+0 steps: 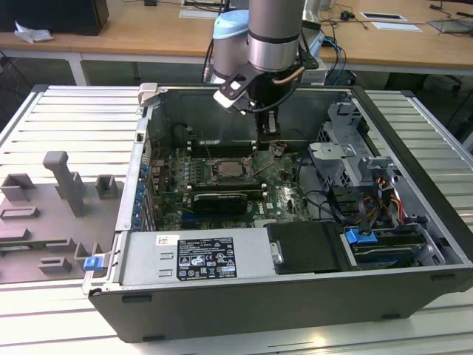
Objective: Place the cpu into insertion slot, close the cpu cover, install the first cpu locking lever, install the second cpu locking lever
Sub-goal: 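Close the cpu cover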
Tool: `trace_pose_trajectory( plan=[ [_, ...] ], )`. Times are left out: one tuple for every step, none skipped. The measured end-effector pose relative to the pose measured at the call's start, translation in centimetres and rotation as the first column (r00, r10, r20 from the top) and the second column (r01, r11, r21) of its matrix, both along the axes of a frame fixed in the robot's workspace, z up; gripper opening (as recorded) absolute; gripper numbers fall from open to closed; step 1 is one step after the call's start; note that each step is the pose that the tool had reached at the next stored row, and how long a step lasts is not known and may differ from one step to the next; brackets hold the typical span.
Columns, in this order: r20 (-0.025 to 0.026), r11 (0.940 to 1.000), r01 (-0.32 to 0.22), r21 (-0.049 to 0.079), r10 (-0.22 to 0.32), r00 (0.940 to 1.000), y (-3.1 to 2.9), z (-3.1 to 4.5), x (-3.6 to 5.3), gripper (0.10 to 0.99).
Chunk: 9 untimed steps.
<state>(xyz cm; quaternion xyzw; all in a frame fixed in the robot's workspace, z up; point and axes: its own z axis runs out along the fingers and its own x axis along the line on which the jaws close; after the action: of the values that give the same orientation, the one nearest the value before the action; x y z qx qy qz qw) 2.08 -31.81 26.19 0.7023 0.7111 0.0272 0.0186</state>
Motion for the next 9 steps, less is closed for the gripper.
trace_pose_trajectory(
  plan=[
    [-0.0001,1.0000,0.000,0.000,0.000,1.0000,0.00,-0.02,0.19,0.106],
    [-0.0001,1.0000,-0.002,0.000,0.002,1.0000,0.00,-0.05,0.49,0.106],
    [0.0000,1.0000,-0.003,0.000,0.003,1.0000,0.00,-0.10,0.76,0.106],
    [0.0000,1.0000,-0.005,0.000,0.005,1.0000,0.00,-0.13,0.92,0.106],
    [-0.0001,1.0000,-0.007,0.000,0.007,1.0000,0.00,-0.17,1.19,0.106],
    [0.0000,1.0000,-0.010,0.000,0.010,1.0000,0.00,-0.19,1.46,0.106],
    [0.0000,0.9999,-0.011,0.000,0.011,0.9999,0.00,-0.20,1.61,0.106],
    [0.0001,0.9999,-0.012,0.000,0.012,0.9999,0.01,-0.22,1.84,0.106],
    [0.0001,0.9999,-0.012,0.000,0.012,0.9999,0.01,-0.23,2.01,0.106]
  ],
)
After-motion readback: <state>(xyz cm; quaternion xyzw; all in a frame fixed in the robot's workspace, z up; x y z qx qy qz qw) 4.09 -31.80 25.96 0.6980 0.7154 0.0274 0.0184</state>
